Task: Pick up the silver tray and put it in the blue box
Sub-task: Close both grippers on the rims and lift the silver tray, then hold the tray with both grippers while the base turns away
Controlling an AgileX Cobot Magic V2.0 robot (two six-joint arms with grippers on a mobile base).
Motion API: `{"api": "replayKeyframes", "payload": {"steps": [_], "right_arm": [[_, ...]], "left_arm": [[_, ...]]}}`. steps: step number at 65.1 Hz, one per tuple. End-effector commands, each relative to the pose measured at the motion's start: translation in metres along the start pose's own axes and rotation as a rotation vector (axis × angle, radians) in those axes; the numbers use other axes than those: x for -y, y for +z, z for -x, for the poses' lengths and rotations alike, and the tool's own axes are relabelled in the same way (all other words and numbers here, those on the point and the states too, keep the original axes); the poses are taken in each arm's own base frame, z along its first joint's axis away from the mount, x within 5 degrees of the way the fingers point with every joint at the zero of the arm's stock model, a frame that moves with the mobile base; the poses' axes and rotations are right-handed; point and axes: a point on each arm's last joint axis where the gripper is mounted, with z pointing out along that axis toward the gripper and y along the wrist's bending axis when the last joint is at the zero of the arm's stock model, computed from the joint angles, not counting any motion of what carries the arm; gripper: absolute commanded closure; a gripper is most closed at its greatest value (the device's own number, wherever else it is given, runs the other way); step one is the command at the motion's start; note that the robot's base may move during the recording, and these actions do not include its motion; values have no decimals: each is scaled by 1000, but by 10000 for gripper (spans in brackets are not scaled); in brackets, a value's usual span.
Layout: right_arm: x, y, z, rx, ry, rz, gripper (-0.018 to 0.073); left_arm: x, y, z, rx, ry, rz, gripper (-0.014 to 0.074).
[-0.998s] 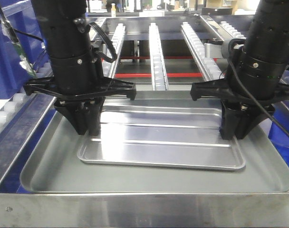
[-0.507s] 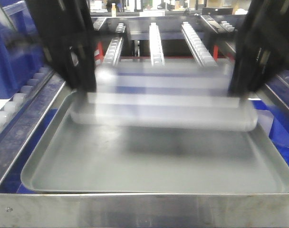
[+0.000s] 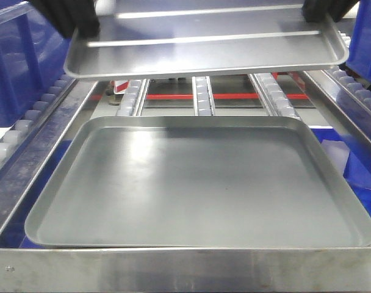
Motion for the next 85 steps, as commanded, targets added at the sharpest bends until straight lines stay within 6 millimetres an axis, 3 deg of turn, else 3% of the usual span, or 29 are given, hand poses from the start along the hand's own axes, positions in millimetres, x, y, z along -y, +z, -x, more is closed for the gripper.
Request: {"api": "replayKeyframes", "payload": {"steps": [1,85], "right_arm": [[2,-21,11,114,-39,-14,502],[3,-18,10,82,-42,-31,502]], "left_arm": [[1,-17,8,74,21,22,694],[5,-12,8,51,7,7,694]]}}
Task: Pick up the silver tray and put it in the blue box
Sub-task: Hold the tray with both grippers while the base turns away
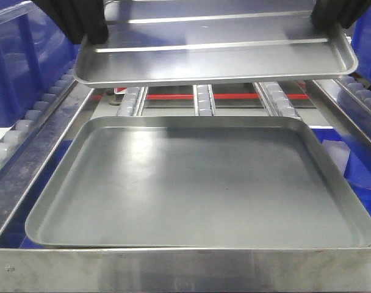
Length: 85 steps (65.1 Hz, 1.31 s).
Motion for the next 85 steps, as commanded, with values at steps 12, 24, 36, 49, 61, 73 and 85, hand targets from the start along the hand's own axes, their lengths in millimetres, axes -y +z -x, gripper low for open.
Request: {"api": "replayKeyframes", "payload": {"steps": [12,24,36,49,61,73,85], "right_arm": [[2,-20,11,114,-35,-8,502],[2,-20,11,115,-35,-8,502],[2,-20,12,116,-35,-7,502],[2,-20,12,116,-35,-7,502],[2,-20,12,116,-35,-7,502],[2,-20,12,116,-35,-7,502],[2,-20,12,116,-35,-7,502]], "left_arm": [[-2,-22,8,78,23,-11,694],[-2,-22,8,78,23,-11,694],[-2,-22,8,78,23,-11,694],[-2,-22,8,78,23,-11,701],[-2,-22,8,78,23,-12,701],[-2,-22,8,75,21,-14,701],[-2,-22,8,75,21,-14,701]]}}
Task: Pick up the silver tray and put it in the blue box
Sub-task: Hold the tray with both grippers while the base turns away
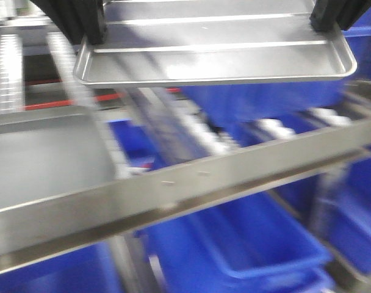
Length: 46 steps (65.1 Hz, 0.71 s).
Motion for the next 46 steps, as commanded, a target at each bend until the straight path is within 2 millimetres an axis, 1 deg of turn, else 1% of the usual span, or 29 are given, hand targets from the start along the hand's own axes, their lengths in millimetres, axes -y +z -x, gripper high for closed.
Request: {"api": "replayKeyframes", "payload": {"steps": [1,46], "right_arm": [[2,-22,11,122,-36,-6,502],[2,-22,11,122,-35,-5,502]], "left_arm": [[-2,-22,8,75,21,-14,701],[-2,-21,8,76,19,-13,701]]}}
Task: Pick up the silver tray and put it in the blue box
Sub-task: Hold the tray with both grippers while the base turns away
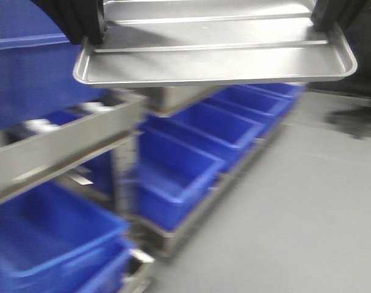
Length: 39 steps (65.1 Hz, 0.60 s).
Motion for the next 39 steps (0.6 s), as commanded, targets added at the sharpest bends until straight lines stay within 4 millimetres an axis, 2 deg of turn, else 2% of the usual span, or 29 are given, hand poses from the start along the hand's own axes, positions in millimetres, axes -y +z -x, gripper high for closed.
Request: {"api": "replayKeyframes", "payload": {"steps": [1,39], "right_arm": [[2,-22,11,122,-35,-5,502],[2,-22,11,122,-35,-5,502]], "left_arm": [[-2,-21,8,76,19,-13,701],[-2,-21,8,76,19,-13,701]]}}
